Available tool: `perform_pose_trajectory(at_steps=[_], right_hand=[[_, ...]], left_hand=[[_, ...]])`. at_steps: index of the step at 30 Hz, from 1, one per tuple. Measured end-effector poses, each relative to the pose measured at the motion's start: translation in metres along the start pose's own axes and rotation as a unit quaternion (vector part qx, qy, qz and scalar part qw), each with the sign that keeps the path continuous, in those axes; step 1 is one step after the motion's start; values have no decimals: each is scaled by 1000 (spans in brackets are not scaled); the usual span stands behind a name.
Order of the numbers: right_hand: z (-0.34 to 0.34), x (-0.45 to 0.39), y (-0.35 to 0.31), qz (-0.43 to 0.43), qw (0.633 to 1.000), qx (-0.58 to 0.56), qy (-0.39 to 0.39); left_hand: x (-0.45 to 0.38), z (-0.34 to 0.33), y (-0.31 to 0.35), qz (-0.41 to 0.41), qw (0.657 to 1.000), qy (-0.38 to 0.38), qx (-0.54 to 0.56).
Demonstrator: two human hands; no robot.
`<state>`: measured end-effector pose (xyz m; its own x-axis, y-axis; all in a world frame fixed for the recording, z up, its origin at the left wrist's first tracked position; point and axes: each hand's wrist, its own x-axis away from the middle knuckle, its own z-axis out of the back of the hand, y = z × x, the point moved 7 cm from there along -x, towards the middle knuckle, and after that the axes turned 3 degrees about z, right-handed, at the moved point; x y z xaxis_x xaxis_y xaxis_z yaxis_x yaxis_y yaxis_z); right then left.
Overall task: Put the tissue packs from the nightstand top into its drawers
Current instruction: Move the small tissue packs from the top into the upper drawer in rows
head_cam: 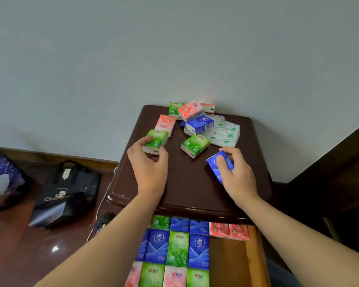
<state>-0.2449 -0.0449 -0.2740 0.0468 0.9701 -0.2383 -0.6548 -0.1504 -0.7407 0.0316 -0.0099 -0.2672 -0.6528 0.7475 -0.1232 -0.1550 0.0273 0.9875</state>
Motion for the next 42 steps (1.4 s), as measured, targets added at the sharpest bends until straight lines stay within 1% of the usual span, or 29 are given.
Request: perform_pose_trajectory(at_steps=[4,7,11,13,15,18,21,23,27,30,34,39,42], right_hand=[[3,4,-5,-39,999,-3,-14],[9,12,-12,-69,996,-52,-25],[27,42,-34,-77,993,-91,-2],[37,73,-44,-76,988,-132,6],[44,113,-40,-94,979,-179,2],[41,178,-8,-174,962,-208,-21],[30,228,33,-275,945,-168,-46],[21,245,51,-330,928,-162,-50],[2,255,65,-385,896,-216,-52],[-5,257,71,-418,874,-246,-26],[-10,261,82,-443,855,-269,-3],[-18,259,86,-446,837,-316,16],[-21,258,86,-440,834,-333,21]], left_hand=[[53,32,-1,52,997,-29,41],[89,54,11,56,995,-55,55],[127,76,12,50,995,-80,0],[149,85,6,49,993,-106,-20],[171,93,-8,50,989,-121,-63],[205,100,-31,89,978,-161,-101],[229,100,-45,125,968,-197,-97],[238,98,-44,130,967,-204,-80],[247,93,-42,145,966,-210,-27],[249,94,-38,130,969,-205,-35],[248,93,-39,118,971,-203,-36],[251,91,-40,81,968,-220,-86],[252,90,-38,62,966,-226,-113]])
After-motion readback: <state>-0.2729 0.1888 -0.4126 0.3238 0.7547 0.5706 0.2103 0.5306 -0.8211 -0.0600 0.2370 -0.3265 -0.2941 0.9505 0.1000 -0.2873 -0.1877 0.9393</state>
